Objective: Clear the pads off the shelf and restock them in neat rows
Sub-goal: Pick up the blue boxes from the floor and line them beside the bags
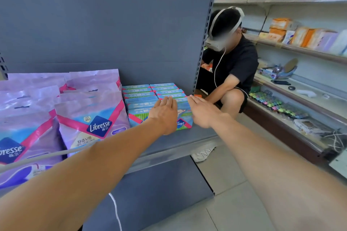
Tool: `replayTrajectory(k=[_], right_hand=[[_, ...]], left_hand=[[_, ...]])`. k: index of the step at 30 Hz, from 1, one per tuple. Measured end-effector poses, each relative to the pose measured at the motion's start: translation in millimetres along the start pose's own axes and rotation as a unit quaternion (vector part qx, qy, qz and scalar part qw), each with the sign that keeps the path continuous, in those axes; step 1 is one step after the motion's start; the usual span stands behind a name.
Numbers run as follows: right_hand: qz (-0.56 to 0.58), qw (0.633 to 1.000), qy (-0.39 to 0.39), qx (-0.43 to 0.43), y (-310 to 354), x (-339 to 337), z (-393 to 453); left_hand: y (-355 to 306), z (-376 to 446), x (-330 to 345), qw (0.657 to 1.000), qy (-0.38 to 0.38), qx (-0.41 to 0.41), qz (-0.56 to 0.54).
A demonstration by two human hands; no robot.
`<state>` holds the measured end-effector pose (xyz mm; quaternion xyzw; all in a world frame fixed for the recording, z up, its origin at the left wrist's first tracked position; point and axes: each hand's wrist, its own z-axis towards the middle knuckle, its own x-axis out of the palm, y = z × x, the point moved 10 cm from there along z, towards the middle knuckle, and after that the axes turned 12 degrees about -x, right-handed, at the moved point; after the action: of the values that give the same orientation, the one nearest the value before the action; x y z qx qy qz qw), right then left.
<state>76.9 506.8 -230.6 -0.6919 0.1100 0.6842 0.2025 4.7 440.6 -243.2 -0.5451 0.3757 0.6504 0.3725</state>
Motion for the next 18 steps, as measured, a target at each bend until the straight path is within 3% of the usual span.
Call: replayTrajectory(k=[8, 18], right_hand=[[0.029, 0.996, 0.009, 0.080, 6, -14, -77], [0.140, 0.966, 0.020, 0.215, 71, 17, -213]], left_hand=[[-39, -48, -26, 0.991, -0.018, 0.113, -0.068], [-62, -150, 12, 0.970, 0.115, 0.210, -0.044]])
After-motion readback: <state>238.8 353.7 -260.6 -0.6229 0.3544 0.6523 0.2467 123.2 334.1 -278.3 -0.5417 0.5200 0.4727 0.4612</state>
